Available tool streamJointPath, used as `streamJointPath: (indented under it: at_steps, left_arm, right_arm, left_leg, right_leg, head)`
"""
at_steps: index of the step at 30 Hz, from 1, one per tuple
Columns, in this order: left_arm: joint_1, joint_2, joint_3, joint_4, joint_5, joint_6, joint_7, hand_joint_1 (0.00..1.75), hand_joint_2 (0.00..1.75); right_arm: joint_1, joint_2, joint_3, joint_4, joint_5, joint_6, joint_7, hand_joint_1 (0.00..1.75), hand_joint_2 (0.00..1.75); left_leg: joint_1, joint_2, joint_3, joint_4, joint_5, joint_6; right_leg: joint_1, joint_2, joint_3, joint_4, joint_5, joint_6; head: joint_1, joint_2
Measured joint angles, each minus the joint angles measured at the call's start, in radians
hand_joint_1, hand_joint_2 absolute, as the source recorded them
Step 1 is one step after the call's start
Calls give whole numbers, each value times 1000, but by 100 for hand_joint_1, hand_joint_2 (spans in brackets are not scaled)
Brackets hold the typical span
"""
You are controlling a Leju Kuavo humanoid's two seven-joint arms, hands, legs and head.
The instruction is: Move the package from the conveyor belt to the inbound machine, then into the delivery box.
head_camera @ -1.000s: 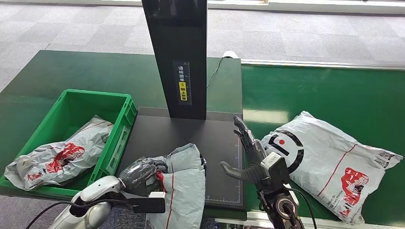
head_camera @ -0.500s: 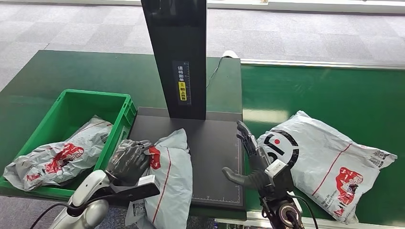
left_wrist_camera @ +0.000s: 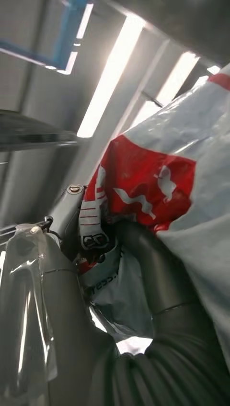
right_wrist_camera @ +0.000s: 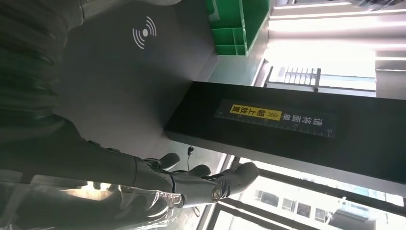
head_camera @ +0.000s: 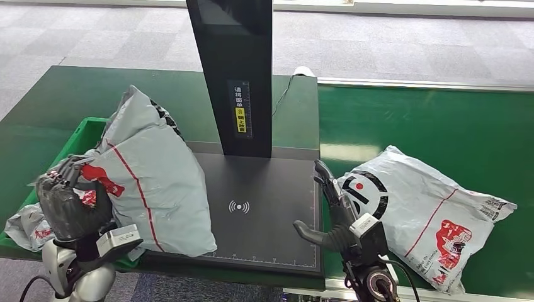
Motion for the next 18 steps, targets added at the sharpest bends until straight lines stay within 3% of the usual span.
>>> streamJointPath:
  at_steps: [4, 6, 11, 18]
  left_arm:
    - [-2, -38, 147, -18, -53, 0, 12, 175, 175]
    - [-12, -36, 197, -7, -98, -6, 87, 175, 175]
    - [-101, 14, 288, 100, -251, -106, 367, 175, 175]
    - [-263, 97, 336, 338, -389, -284, 547, 175, 175]
  right_arm:
    - [-13, 2, 10, 13, -2, 0, 0, 0, 175]
    - [-16, 3, 14, 18, -1, 0, 1, 0, 175]
    - [-29, 11, 16, 26, 7, 4, 9, 0, 175]
    - [-36, 19, 14, 27, 13, 18, 23, 0, 175]
  left_leg:
    - [0, 0, 1, 0, 0, 0]
    - [0, 0, 0, 0, 0, 0]
    - [1, 0, 1, 0, 1, -1]
    - [1, 1, 0, 0, 2, -1]
  right_leg:
    - [0, 0, 0, 0, 0, 0]
    - [0, 0, 0, 0, 0, 0]
    - [1, 0, 0, 0, 0, 0]
    - [1, 0, 0, 1, 1, -1]
  head:
    - [0, 0]
    - [0, 0]
    - [0, 0]
    - [0, 0]
